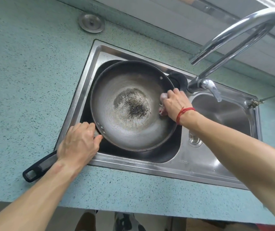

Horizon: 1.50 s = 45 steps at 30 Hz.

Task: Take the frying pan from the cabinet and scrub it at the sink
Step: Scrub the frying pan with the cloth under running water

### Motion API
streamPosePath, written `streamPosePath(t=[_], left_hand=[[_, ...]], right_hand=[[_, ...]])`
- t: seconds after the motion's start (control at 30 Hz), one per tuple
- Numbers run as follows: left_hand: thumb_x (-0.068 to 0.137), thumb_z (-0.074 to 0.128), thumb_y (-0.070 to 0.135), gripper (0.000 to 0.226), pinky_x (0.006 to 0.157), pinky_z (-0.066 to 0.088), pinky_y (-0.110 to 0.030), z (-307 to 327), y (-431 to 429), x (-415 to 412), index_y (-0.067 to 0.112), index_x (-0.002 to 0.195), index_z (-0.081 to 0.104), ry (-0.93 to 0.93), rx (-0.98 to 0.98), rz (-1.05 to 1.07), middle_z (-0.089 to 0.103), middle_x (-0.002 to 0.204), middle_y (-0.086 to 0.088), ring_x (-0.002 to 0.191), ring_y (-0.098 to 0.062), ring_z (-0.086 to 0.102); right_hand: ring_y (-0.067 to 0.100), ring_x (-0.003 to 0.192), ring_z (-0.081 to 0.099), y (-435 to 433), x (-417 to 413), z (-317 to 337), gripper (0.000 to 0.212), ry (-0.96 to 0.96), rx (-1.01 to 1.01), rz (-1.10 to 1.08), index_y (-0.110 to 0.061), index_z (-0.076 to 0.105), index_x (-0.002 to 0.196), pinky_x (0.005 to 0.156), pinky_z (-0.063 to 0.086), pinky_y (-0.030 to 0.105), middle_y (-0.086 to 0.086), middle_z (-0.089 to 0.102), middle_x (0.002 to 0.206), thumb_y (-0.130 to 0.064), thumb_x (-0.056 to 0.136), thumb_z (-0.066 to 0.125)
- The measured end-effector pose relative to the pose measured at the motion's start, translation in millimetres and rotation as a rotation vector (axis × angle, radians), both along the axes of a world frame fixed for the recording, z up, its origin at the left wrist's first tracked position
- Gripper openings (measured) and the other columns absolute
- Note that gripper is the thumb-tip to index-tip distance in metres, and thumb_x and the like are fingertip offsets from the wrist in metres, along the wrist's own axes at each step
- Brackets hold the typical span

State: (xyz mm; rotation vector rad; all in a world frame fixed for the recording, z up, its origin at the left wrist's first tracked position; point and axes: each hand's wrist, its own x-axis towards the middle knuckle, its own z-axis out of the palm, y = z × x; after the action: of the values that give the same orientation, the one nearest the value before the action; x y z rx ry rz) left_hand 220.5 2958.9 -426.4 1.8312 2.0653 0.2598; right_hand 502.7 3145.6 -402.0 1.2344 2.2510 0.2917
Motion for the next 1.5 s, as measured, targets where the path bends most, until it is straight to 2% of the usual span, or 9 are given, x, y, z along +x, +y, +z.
streamPosePath(t=[0.2,0.3,0.47,0.6,0.77,0.97,1.1,1.23,1.5], left_hand=[[0.088,0.064,0.029,0.025,0.066,0.042,-0.035,4,-1,2,0.015,0.075,0.048,-0.005,0.023,0.018,0.044,0.07,0.002,0.071,-0.02,0.044],[0.086,0.067,0.027,0.024,0.065,0.043,-0.037,5,0,3,0.014,0.075,0.05,-0.005,0.013,0.031,0.048,0.071,0.0,0.072,-0.023,0.047],[0.076,0.076,0.021,0.025,0.067,0.047,-0.041,7,2,3,0.011,0.073,0.053,0.032,-0.009,-0.023,0.052,0.068,-0.005,0.068,-0.029,0.051],[0.075,0.076,0.026,0.024,0.067,0.047,-0.039,3,1,2,0.016,0.077,0.054,0.022,-0.007,-0.02,0.051,0.07,-0.001,0.07,-0.025,0.051],[0.069,0.082,0.026,0.026,0.063,0.05,-0.035,-1,0,1,0.014,0.085,0.064,0.003,0.03,-0.027,0.053,0.069,0.004,0.066,-0.021,0.052],[0.071,0.082,0.027,0.024,0.064,0.049,-0.032,0,1,0,0.016,0.083,0.063,-0.008,0.068,-0.031,0.052,0.069,0.007,0.065,-0.017,0.051],[0.073,0.081,0.025,0.023,0.065,0.05,-0.032,0,0,1,0.014,0.086,0.065,-0.014,0.051,-0.02,0.054,0.07,0.006,0.066,-0.017,0.051],[0.075,0.078,0.026,0.022,0.068,0.048,-0.035,-6,0,0,0.013,0.086,0.064,0.009,0.036,-0.018,0.055,0.072,0.003,0.07,-0.021,0.053],[0.077,0.075,0.027,0.024,0.07,0.049,-0.038,-9,0,1,0.009,0.09,0.066,0.022,0.027,-0.003,0.057,0.075,-0.001,0.074,-0.025,0.055]], right_hand=[[0.028,0.103,0.056,-54,-24,18,0.043,-0.047,-0.286,-0.137,-0.013,0.067,0.106,0.082,0.045,0.035,0.009,0.066,0.107,-0.05,0.088,0.057],[0.024,0.079,0.067,-82,-48,20,0.057,0.185,-0.636,-0.435,-0.012,0.07,0.079,0.064,0.051,0.027,0.004,0.071,0.08,-0.068,0.081,0.058],[0.022,0.079,0.071,-102,-115,-1,0.024,0.743,-0.828,-0.707,-0.023,0.07,0.097,0.069,0.055,0.027,0.004,0.076,0.085,-0.042,0.084,0.066],[0.021,0.086,0.069,-80,-175,-29,0.015,1.191,-0.651,-0.911,-0.03,0.063,0.092,0.085,0.057,0.041,-0.002,0.07,0.089,-0.029,0.079,0.071],[0.017,0.084,0.069,-10,-211,-40,0.018,1.674,-0.303,-1.209,-0.031,0.056,0.086,0.086,0.056,0.038,-0.001,0.07,0.091,-0.039,0.084,0.072],[0.021,0.078,0.07,60,-180,-54,0.026,1.867,0.208,-1.471,-0.027,0.055,0.08,0.082,0.059,0.035,0.008,0.068,0.094,-0.042,0.066,0.071],[0.018,0.089,0.058,50,-182,-49,0.023,1.663,0.162,-1.334,-0.02,0.056,0.1,0.088,0.044,0.024,0.005,0.063,0.105,-0.037,0.087,0.066],[0.01,0.079,0.058,11,-201,-38,0.016,1.519,-0.161,-1.119,-0.026,0.055,0.103,0.082,0.044,0.023,-0.009,0.06,0.088,-0.037,0.091,0.06],[0.028,0.086,0.054,-21,-183,-46,0.022,1.213,-0.081,-0.16,-0.013,0.059,0.098,0.064,0.048,0.039,0.008,0.058,0.099,-0.003,0.08,0.053]])
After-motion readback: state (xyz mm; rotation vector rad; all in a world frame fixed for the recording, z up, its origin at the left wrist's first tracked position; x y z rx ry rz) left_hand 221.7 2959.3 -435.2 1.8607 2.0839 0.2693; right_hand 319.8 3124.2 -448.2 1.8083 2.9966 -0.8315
